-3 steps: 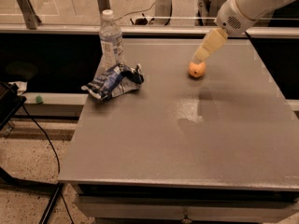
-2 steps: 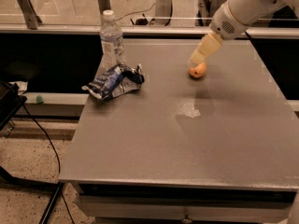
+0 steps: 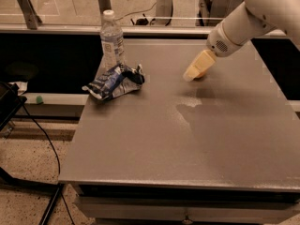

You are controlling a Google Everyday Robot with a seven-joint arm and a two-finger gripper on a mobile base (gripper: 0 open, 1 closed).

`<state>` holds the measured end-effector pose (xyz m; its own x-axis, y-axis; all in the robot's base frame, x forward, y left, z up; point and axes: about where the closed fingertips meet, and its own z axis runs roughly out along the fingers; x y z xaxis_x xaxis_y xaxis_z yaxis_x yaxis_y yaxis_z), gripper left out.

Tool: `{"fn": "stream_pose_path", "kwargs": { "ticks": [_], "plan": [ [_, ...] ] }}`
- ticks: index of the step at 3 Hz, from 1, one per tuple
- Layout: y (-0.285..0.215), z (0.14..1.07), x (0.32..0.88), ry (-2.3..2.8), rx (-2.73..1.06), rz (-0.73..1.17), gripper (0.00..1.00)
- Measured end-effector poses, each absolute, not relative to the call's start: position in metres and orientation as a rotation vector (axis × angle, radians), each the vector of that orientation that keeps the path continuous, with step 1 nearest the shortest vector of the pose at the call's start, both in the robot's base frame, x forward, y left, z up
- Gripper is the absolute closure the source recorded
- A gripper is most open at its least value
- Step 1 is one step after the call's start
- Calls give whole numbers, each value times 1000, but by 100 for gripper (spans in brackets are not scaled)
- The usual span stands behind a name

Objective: Move orange near blue chip bag

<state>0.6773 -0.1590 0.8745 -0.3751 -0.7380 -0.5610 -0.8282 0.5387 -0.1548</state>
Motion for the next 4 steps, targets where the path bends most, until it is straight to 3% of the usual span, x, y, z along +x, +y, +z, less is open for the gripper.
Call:
{"fn": "stream_pose_path", "kwargs": {
  "ticks": [2,3,4],
  "plan": [
    [-179,850,674,2229,-1198,201,41],
    [-182,846,674,2231,-1194,212,72],
    [-182,846,675,2218,-1168,285,95]
  ]
}}
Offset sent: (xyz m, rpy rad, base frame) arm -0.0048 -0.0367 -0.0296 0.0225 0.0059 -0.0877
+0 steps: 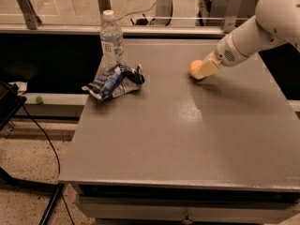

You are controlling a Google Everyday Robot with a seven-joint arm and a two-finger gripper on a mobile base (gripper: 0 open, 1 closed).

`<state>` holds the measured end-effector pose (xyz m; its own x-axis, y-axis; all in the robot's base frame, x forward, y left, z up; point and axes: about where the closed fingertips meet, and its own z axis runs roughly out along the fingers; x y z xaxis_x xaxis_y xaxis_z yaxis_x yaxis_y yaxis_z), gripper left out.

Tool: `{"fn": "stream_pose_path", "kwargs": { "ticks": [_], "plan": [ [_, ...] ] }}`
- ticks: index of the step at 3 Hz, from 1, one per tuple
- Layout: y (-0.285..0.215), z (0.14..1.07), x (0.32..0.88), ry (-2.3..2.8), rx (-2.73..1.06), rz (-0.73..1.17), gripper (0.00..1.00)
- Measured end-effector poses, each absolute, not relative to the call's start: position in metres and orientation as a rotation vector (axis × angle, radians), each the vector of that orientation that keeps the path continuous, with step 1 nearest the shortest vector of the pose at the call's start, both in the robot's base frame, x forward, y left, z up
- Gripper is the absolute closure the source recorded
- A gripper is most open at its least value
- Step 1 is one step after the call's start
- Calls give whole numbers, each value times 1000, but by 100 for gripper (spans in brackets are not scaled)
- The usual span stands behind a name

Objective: Move orange near blue chip bag

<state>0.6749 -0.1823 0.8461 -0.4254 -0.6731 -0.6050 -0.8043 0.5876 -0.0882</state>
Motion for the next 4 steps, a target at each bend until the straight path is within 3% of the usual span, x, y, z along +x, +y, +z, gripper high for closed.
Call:
{"fn": "stream_pose_path", "kwargs": {
  "ticks": [1,2,3,4],
  "plan": [
    [-174,872,664,2137,-1154,408,100],
    [-156,918,625,2027,-1212,382,100],
    [-124,928,579,1964,-1343,259,100],
    [-113,905,563,1995,-1391,276,100]
  ]
}}
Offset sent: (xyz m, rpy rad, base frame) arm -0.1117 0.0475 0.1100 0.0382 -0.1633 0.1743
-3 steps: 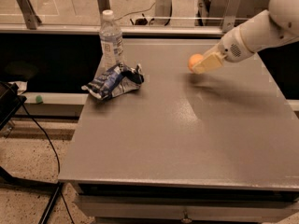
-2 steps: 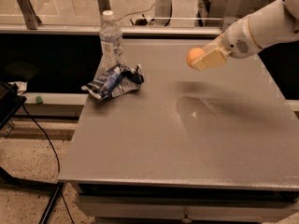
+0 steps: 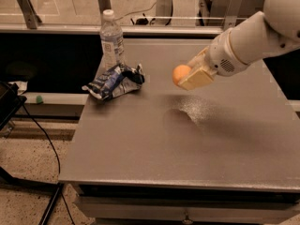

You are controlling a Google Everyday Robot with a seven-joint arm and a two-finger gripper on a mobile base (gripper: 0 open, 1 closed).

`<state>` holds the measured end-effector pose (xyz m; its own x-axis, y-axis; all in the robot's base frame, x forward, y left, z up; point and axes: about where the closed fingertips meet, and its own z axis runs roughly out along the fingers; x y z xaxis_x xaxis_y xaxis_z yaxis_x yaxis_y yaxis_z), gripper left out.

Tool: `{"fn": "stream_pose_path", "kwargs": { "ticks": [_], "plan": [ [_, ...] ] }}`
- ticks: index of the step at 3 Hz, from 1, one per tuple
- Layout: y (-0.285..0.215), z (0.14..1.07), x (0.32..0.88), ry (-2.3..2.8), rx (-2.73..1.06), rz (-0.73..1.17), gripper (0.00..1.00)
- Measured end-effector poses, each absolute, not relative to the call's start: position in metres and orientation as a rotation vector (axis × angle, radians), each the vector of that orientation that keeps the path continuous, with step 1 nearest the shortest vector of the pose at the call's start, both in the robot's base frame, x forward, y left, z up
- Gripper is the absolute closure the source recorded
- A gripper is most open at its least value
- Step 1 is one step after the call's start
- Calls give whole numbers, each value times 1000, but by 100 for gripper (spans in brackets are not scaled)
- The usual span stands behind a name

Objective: Move orange near blue chip bag

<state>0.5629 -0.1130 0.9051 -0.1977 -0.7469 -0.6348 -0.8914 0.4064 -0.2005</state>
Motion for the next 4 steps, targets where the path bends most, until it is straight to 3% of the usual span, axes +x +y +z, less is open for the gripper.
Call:
{"fn": "stream_pose_path", "kwargs": {
  "ticks": [1,3,4],
  "plan": [
    [-102,916,558,1939,-1400,307,100],
    [-27,919,519,1726,-1554,442,100],
    [-3,903,505,1699,-1638,411,100]
  ]
}}
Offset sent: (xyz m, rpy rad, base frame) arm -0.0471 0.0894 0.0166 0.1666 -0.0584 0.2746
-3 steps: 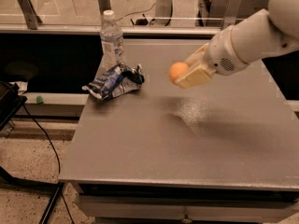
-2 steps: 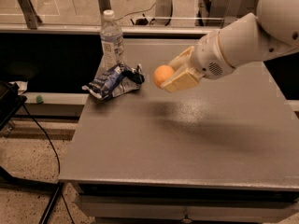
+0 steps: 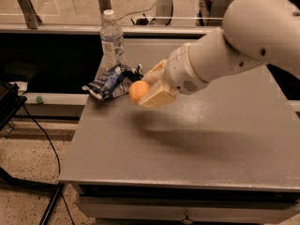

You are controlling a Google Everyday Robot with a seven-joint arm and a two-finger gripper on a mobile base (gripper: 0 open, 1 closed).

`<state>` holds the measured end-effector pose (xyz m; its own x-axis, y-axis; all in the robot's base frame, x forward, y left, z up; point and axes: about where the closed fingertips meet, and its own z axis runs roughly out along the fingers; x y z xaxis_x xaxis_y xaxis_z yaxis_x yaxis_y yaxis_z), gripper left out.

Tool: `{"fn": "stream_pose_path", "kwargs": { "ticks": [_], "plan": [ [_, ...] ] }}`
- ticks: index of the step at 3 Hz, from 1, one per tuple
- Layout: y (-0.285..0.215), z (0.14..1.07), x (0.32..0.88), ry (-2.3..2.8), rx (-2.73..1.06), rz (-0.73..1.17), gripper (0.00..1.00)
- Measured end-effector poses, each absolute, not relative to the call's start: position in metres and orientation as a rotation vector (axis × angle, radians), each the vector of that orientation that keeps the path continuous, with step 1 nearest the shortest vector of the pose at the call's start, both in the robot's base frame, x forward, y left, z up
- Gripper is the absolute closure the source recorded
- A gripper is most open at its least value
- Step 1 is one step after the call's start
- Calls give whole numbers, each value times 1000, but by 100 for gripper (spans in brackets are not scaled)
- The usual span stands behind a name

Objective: Move orange near blue chip bag

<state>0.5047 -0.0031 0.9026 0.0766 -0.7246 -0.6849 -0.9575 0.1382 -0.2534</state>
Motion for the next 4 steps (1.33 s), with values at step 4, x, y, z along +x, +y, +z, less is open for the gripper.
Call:
{"fn": "stream_pose_path", "kwargs": {
  "ticks": [4],
  "plan": [
    [42,863,520,1858,-1654,361,100]
  ]
}}
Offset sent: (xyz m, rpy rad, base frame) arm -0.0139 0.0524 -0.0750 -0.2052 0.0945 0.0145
